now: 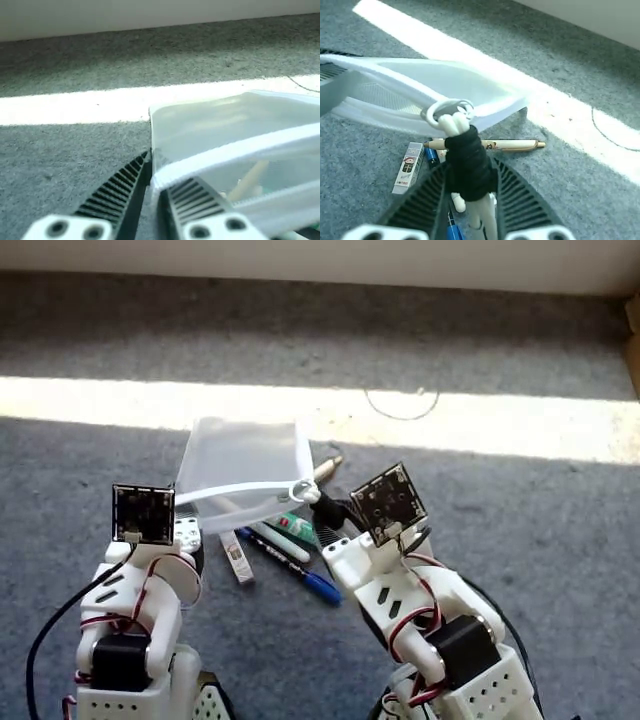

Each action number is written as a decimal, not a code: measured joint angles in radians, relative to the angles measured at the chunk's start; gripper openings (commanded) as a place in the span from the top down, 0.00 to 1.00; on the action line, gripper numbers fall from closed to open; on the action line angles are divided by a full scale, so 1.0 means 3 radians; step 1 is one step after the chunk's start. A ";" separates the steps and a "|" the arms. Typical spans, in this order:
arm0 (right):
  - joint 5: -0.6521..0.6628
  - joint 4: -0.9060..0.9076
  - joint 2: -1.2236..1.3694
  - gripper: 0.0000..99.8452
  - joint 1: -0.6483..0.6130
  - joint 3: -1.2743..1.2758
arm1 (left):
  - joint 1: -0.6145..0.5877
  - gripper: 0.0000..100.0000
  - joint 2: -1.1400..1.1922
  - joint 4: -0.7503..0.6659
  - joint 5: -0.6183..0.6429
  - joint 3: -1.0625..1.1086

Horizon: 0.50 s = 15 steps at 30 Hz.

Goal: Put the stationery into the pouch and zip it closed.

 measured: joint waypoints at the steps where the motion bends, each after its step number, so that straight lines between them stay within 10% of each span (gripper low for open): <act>1: 0.0000 0.0000 0.0000 0.83 0.0000 0.0000 | 0.0000 0.99 0.0000 0.0000 0.0000 0.0000; 15: -0.0348 -0.0077 -0.0005 0.76 0.0046 0.0210 | -0.0322 0.99 0.0000 0.0000 0.0184 0.0000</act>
